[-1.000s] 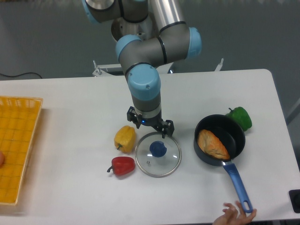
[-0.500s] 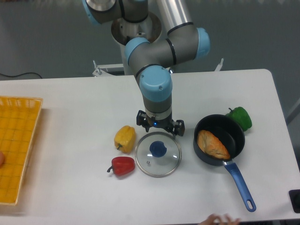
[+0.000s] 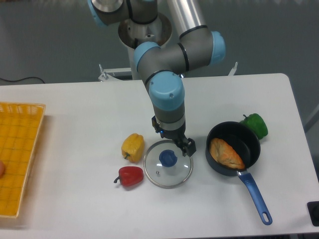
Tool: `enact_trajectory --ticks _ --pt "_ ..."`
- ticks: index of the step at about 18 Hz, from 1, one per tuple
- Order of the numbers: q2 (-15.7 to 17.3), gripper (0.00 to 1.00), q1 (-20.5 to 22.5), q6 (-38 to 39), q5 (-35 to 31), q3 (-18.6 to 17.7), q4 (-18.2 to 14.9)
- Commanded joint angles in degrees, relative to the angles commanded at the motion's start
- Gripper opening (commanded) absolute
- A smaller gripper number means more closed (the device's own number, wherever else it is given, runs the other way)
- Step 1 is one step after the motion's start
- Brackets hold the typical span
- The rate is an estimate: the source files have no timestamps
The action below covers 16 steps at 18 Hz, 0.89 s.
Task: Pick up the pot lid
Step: 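Lower the gripper around the blue knob of the glass lid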
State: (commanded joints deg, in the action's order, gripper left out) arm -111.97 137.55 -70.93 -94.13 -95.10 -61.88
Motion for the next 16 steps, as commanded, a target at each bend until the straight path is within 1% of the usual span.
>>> enact_trajectory --ticks 2,4,6,7,11,16 --pt "-1.05 1.0 -0.09 -0.96 0.17 0.7 0.61" --pt "-3.16 1.0 -0.27 -2.46 0.18 0.97 4.11" --pt "-4.22 1.0 -1.06 -2.29 0.18 1.05 5.53" --pt "-4.75 1.0 -1.15 -2.2 0.26 1.23 5.71" --pt "-5.01 1.0 -1.15 -2.11 0.35 1.14 5.63" --pt "-4.4 1.0 -1.23 -1.58 0.18 -0.44 5.54"
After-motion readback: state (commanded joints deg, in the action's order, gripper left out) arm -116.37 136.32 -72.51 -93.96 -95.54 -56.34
